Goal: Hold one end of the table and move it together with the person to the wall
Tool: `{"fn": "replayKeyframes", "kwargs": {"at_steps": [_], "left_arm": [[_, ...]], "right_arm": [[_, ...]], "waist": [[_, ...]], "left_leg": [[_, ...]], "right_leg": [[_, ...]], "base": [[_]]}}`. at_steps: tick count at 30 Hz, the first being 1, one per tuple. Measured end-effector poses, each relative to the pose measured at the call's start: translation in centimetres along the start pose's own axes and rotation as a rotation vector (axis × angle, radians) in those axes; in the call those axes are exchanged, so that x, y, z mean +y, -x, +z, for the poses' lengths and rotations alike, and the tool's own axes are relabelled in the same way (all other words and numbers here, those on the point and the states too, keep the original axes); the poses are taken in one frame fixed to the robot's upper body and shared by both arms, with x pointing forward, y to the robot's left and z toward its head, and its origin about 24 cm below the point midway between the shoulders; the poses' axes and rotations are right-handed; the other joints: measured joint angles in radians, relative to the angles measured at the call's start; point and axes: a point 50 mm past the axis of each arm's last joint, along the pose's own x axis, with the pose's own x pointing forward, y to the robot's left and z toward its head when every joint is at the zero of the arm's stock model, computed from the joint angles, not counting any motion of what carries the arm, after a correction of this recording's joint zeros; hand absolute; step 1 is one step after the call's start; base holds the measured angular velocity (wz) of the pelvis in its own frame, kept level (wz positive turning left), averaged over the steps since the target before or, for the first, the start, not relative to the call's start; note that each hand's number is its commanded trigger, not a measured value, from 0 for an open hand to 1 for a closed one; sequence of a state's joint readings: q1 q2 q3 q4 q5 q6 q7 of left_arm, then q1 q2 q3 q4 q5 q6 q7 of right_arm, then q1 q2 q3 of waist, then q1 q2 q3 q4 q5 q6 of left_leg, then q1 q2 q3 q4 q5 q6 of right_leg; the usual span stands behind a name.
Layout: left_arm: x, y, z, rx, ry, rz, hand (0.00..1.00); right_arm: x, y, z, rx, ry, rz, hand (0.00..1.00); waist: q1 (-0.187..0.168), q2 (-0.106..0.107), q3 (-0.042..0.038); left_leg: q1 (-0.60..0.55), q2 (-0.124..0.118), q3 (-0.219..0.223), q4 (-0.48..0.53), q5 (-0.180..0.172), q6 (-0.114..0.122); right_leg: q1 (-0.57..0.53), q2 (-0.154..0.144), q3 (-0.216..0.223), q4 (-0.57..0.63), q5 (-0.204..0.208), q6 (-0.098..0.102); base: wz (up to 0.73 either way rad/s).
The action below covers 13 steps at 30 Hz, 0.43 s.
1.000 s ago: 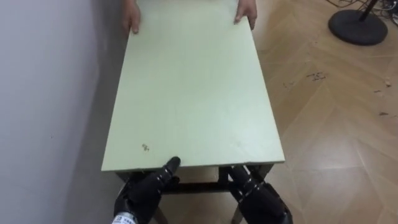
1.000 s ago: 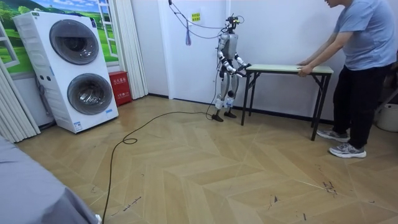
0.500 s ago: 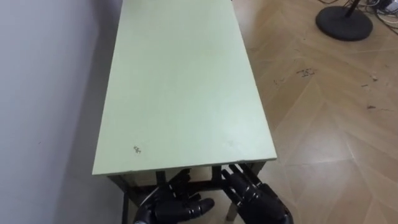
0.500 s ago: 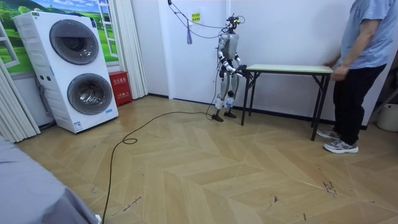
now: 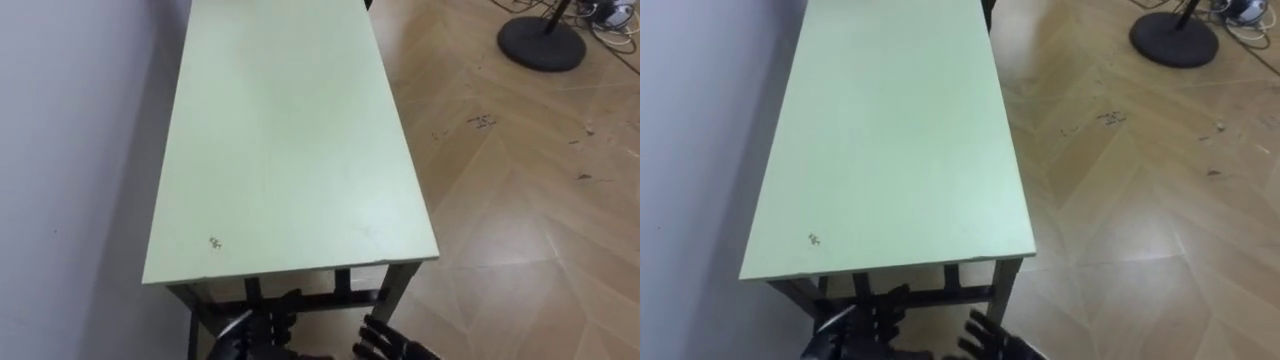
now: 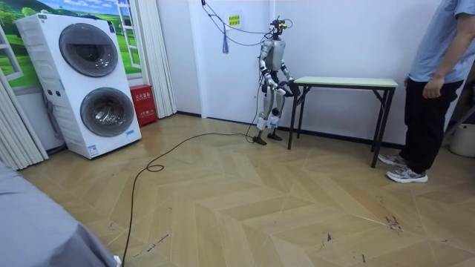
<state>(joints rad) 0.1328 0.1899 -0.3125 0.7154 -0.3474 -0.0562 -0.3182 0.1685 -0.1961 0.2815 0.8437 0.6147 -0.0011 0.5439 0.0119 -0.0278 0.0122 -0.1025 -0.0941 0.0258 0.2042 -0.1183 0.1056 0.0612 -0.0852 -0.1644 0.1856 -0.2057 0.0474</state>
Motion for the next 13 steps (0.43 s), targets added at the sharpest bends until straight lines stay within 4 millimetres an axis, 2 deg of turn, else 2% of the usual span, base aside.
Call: {"fn": "replayKeyframes", "kwargs": {"at_steps": [1,3,8,11,13], "left_arm": [[0.5,0.2,-0.9,0.038,0.000,0.047,0.00],[1.4,0.6,-2.2,0.082,0.024,0.135,0.00],[3.6,2.2,-5.2,0.171,0.073,0.374,0.00],[4.0,3.4,-6.9,0.219,0.101,0.486,0.00],[3.9,3.6,-7.4,0.222,0.136,0.536,0.00]], "right_arm": [[-0.4,0.1,-0.5,0.021,-0.004,-0.034,0.00],[-0.9,0.3,-0.9,0.032,0.005,-0.088,0.00],[-3.1,1.6,-2.9,0.090,-0.037,-0.293,0.00],[-3.6,2.3,-4.5,0.144,-0.057,-0.380,0.00],[-3.8,2.6,-4.9,0.154,-0.067,-0.411,0.00]], "waist": [[0.003,-0.002,0.0030],[0.008,-0.004,0.0041],[0.023,-0.003,0.0021],[0.023,-0.003,0.0014],[0.024,-0.003,0.0002]], "left_leg": [[0.008,0.000,0.003,-0.002,-0.001,-0.001],[0.009,0.001,0.005,-0.002,-0.002,-0.002],[0.011,0.001,0.005,-0.003,-0.001,-0.002],[0.011,0.001,0.005,-0.007,-0.001,-0.002],[0.011,0.001,0.005,-0.008,-0.001,-0.002]], "right_leg": [[0.008,0.000,0.000,-0.002,0.000,0.000],[0.008,0.000,-0.001,-0.004,0.000,0.000],[0.010,0.001,-0.002,-0.005,0.001,-0.001],[0.010,0.000,-0.001,-0.009,0.001,-0.001],[0.010,0.000,-0.001,-0.013,0.002,-0.002]], "base": [[-0.08],[-0.07],[0.00],[0.00],[0.00]]}}
